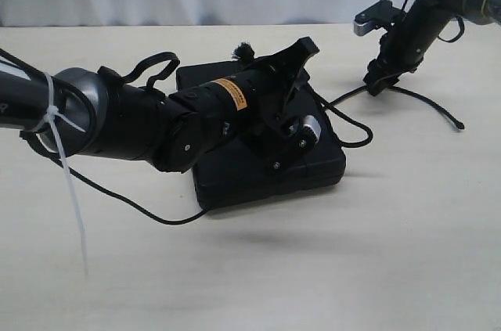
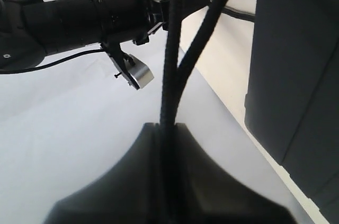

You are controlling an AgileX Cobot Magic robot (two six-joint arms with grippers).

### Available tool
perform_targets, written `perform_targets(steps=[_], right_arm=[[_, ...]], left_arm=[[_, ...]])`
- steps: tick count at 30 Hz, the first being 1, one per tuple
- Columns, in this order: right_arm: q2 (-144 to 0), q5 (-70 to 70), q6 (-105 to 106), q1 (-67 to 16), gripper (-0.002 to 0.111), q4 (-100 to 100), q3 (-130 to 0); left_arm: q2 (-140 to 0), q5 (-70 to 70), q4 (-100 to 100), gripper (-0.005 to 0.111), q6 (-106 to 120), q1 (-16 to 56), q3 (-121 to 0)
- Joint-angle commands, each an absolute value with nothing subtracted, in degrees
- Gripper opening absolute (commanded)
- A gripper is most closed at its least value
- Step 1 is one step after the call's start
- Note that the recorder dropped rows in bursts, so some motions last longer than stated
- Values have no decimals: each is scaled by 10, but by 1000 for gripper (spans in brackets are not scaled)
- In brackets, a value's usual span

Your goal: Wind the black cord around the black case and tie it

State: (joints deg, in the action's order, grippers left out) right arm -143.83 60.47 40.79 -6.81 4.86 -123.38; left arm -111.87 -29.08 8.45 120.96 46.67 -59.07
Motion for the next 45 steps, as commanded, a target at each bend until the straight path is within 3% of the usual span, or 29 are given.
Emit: perform_targets(steps=[1, 6, 9, 28, 35, 45], right_arm=[[-1447, 605, 412, -65, 45, 50, -1233], [-1455, 605, 412, -65, 31, 50, -1233], [-1455, 610, 413, -65, 4, 50, -1233], [-1394, 650, 320, -32, 4, 289, -1233], [-1394, 626, 290, -68, 4, 326, -1233], [-1394, 700, 281, -80, 4, 366, -1233]], left_arm=[[-1115, -289, 92, 0, 1223, 467, -588], [-1115, -289, 92, 0, 1221, 467, -588], [-1115, -289, 92, 0, 1216, 467, -588], [-1115, -311, 75, 0, 1215, 467, -588], [-1115, -312, 65, 0, 1215, 467, -588], [-1115, -312, 66, 0, 1215, 467, -588]])
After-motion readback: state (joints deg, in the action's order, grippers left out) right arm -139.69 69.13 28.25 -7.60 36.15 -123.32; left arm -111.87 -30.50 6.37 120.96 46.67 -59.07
